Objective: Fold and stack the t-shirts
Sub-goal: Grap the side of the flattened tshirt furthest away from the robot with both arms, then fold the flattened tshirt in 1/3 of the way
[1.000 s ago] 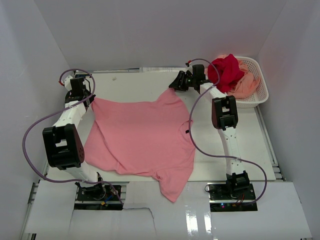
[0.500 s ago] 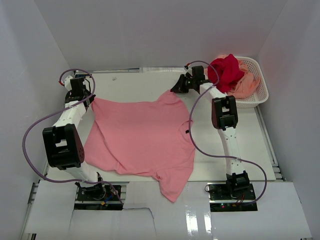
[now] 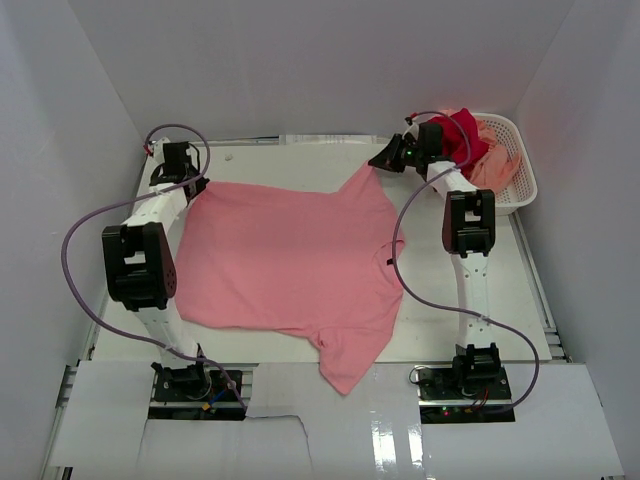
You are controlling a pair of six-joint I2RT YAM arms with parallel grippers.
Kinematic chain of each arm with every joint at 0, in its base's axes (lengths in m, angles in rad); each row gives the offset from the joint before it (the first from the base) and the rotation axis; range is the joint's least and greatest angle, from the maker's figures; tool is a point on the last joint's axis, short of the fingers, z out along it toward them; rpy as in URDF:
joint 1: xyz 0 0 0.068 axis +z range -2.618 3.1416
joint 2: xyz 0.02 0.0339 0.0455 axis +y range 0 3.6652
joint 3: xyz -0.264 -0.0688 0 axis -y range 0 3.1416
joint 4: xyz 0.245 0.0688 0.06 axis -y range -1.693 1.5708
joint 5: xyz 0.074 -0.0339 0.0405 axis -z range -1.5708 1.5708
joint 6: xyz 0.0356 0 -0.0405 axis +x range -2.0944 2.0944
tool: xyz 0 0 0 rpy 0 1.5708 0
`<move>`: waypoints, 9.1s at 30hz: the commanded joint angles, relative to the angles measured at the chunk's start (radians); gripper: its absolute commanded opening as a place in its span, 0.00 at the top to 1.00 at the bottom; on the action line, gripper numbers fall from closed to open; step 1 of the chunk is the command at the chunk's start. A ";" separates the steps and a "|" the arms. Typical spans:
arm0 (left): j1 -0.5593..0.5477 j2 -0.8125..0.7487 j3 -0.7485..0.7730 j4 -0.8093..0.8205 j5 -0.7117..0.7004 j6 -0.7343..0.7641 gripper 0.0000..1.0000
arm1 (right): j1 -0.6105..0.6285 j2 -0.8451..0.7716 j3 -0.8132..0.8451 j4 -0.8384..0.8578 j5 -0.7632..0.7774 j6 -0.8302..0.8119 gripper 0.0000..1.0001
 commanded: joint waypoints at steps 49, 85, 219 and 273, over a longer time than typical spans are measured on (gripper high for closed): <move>0.004 0.344 0.371 0.162 0.275 0.326 1.00 | -0.055 -0.342 -0.304 0.183 -0.258 -0.088 0.92; 0.004 0.298 0.402 0.071 0.157 0.330 1.00 | -0.106 -0.635 -0.614 0.200 -0.280 -0.159 0.92; 0.094 -0.054 0.011 0.005 0.307 0.189 0.52 | 0.126 -0.821 -1.005 -0.191 0.291 -0.255 0.29; 0.080 0.267 0.015 0.021 0.464 0.183 1.00 | 0.072 -0.344 -0.415 -0.482 0.455 -0.291 0.88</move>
